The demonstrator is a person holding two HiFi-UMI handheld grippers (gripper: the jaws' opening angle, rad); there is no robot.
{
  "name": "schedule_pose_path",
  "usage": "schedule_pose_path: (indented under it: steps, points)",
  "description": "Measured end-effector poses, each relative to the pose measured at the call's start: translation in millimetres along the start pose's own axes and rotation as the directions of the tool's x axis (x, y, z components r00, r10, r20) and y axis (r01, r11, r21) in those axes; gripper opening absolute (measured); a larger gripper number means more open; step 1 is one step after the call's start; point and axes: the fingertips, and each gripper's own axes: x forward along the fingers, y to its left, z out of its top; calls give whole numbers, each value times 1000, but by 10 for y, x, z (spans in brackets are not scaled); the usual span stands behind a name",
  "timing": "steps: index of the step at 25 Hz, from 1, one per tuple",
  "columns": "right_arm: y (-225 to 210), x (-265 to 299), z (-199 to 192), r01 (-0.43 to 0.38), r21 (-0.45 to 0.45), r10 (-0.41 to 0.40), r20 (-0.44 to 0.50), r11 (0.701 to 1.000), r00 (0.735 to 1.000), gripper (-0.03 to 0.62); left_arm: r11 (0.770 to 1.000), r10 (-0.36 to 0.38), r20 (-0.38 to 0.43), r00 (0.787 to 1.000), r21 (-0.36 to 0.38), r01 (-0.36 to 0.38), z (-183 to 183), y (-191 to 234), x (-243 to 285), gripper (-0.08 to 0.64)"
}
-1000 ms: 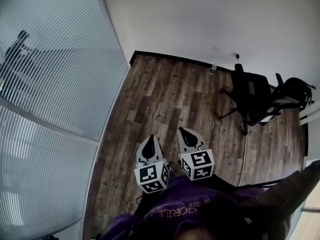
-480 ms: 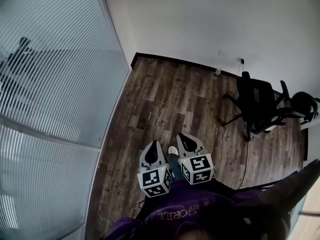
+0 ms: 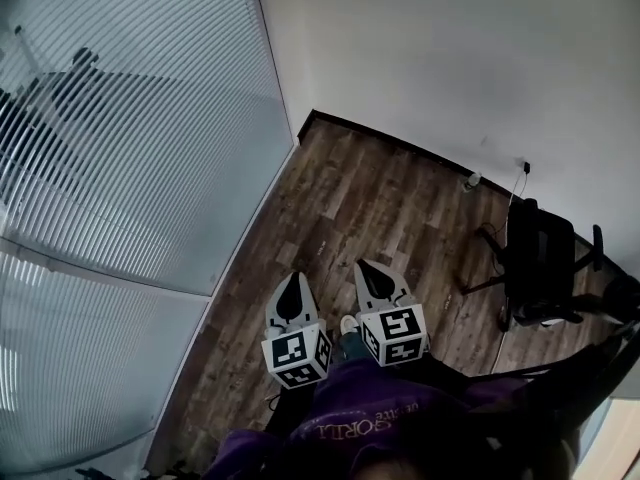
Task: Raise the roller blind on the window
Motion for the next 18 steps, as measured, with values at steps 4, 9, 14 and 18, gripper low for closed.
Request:
schedule_pose_path:
  steps: [4, 9, 14, 18]
  points:
    - [11, 301, 70, -62, -16, 62, -16, 998, 998, -4, 996, 85, 8, 996, -25, -84, 47, 174, 118, 0]
    - [313, 624, 106, -192, -58, 189, -52, 980, 981, -5, 978, 201, 21, 979, -59, -199, 63, 470, 59, 0]
    - [945, 960, 178, -342, -137, 334, -79, 930, 939, -5, 932, 350, 48, 936, -123, -342, 140, 1089, -158, 0]
    - [1364, 1221, 201, -413, -160, 402, -97, 897, 910, -5, 901, 425, 67, 903, -133, -414, 209, 1511, -251, 0]
